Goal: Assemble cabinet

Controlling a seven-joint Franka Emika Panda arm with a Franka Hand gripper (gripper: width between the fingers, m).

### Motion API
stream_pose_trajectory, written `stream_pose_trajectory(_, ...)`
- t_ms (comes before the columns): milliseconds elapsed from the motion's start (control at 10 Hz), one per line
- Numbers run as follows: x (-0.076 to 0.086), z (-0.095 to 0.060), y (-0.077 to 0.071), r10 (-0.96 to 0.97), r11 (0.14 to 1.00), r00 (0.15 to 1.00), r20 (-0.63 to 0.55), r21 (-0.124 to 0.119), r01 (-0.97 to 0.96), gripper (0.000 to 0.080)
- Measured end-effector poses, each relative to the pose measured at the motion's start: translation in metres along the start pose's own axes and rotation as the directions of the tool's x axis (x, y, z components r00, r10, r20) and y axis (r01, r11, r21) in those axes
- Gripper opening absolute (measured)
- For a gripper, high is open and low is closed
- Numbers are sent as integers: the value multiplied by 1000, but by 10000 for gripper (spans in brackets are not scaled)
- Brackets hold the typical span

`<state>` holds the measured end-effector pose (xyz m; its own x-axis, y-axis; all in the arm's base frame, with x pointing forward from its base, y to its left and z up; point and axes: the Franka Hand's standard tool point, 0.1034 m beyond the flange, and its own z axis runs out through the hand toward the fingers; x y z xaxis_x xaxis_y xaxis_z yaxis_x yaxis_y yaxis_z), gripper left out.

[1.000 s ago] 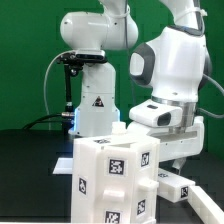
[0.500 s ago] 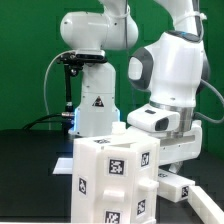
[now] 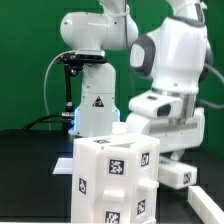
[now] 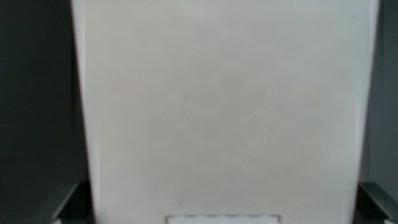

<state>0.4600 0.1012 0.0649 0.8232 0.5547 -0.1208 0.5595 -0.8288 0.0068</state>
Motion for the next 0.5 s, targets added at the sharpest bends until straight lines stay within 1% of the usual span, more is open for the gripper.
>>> stream_pose_trajectory(100, -3, -24, 4, -2, 1000, 1000, 6, 5, 2, 553)
stream_pose_trajectory(200, -4, -42, 11, -3, 1000, 1000, 7, 7, 3, 553)
stream_pose_trajectory(400, -4, -68, 27, -16, 1000, 1000, 9, 11, 16, 554)
stream_pose_trajectory(500, 1, -73, 33, -10, 1000, 1000, 2, 7, 10, 554)
